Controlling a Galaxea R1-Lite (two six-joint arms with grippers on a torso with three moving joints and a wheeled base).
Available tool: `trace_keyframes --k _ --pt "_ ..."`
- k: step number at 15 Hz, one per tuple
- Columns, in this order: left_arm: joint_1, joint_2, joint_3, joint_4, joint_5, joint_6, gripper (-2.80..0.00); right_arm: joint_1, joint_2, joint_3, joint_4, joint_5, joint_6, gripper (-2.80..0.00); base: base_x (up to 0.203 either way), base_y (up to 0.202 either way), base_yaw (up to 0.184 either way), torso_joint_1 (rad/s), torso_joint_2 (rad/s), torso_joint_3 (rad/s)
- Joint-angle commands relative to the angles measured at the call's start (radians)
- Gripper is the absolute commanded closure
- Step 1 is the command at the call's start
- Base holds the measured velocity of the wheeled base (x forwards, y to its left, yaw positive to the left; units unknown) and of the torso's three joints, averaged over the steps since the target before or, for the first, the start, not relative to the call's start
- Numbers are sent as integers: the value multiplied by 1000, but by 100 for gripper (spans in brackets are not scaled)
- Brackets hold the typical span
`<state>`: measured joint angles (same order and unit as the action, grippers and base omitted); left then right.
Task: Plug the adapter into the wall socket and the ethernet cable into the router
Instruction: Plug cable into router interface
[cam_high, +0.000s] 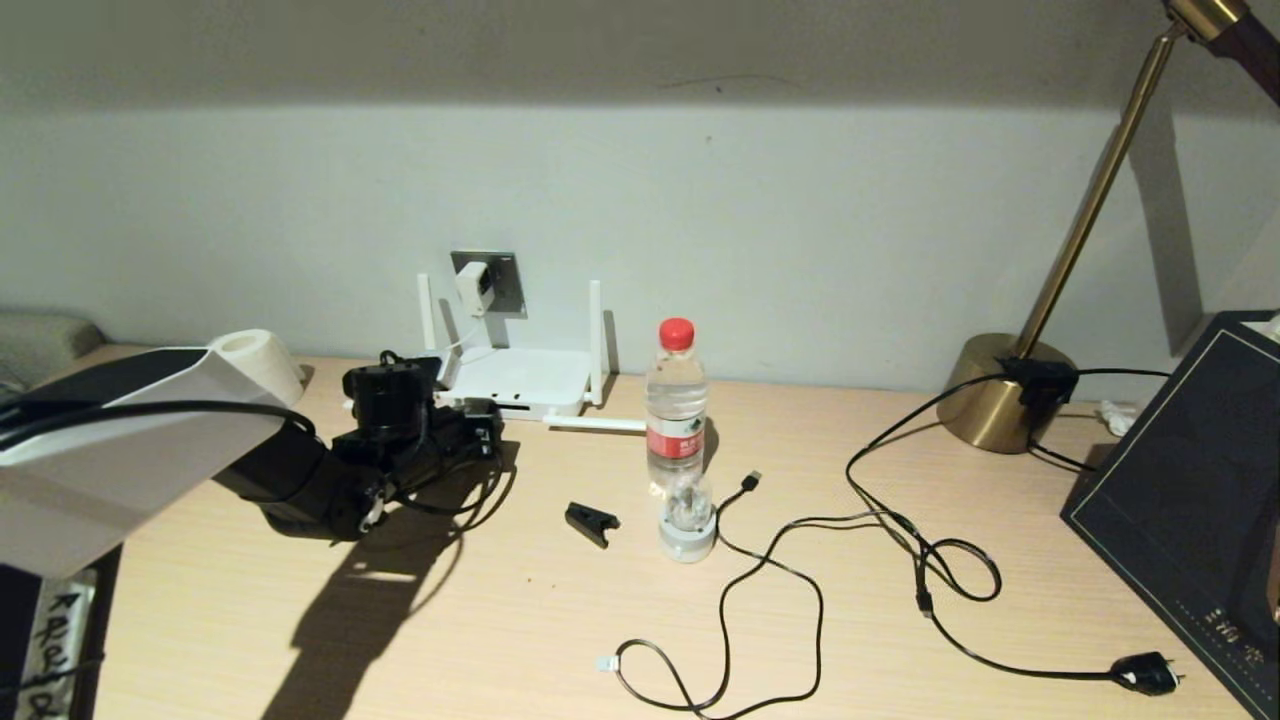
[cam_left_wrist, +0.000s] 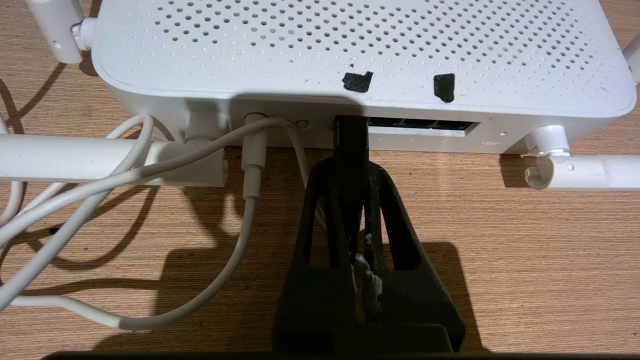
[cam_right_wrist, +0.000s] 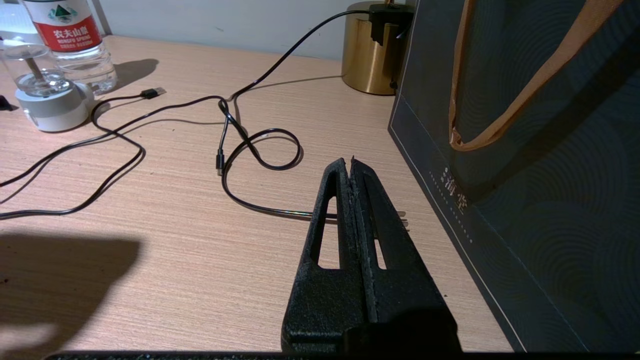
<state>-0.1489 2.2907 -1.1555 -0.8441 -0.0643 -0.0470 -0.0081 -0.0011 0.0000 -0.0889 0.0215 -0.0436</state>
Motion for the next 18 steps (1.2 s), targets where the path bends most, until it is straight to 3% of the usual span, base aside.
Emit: trace_keyframes --k 1,18 --pt "0 12 -9 -8 0 -1 0 0 1 34 -2 2 -1 0 0 0 0 0 0 0" --pt "0 32 -29 -10 0 -2 0 0 1 34 -1 1 -1 0 0 0 0 0 0 0"
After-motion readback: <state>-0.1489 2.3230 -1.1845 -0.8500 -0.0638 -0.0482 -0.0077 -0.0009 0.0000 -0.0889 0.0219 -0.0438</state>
